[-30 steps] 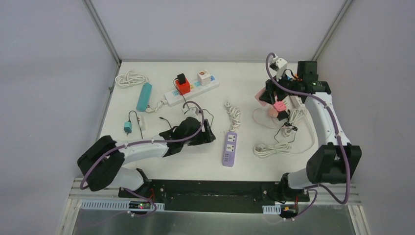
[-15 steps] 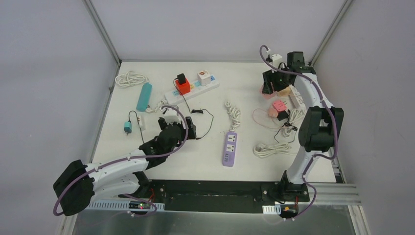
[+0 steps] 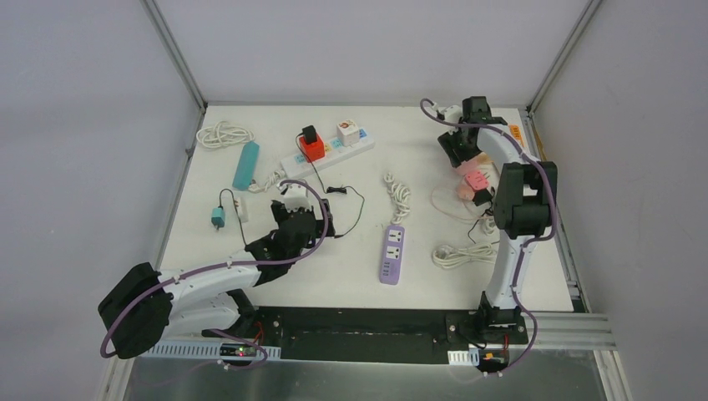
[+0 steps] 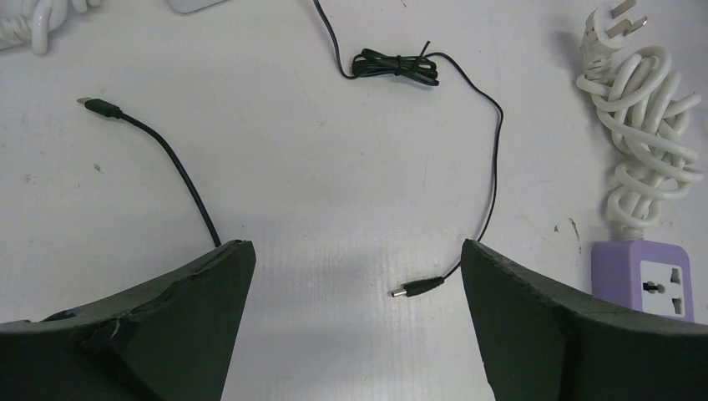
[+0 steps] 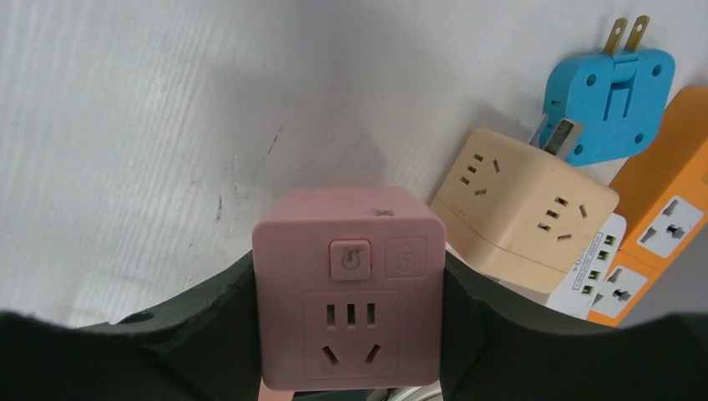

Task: Pull the plug off the socket
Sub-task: Place the plug at the center of the board, then move the socket to the center of the board.

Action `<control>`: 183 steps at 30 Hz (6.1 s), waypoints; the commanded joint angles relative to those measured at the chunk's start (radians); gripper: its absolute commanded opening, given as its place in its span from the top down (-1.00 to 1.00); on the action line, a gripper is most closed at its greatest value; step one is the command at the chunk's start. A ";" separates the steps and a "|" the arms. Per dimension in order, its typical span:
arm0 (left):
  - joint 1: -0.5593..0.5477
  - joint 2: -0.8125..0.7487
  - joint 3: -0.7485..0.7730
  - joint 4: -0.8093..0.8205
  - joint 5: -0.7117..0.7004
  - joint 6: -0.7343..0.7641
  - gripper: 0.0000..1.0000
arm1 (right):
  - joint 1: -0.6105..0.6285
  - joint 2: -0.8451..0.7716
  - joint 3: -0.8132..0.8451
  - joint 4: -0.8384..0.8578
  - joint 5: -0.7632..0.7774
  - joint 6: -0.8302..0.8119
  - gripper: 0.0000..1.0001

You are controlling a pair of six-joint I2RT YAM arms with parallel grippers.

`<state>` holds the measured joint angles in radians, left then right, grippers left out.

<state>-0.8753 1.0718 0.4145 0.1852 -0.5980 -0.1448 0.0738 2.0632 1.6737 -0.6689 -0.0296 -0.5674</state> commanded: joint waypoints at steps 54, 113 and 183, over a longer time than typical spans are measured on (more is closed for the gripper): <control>0.009 -0.226 -0.025 -0.103 0.173 -0.317 -0.96 | -0.022 -0.723 -0.604 0.375 -0.940 0.543 -0.99; 0.009 -0.080 -0.137 0.368 -0.017 -0.057 -0.80 | 0.347 -0.290 -0.511 0.347 -0.229 0.646 -0.83; 0.010 -0.107 -0.138 0.357 -0.031 -0.054 -0.84 | 0.170 0.335 0.492 0.112 -0.091 -0.006 -0.12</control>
<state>-0.8753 0.9703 0.2497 0.5426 -0.5907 -0.2008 0.2504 2.4004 2.0895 -0.5766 -0.1436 -0.5823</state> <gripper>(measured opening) 0.918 0.489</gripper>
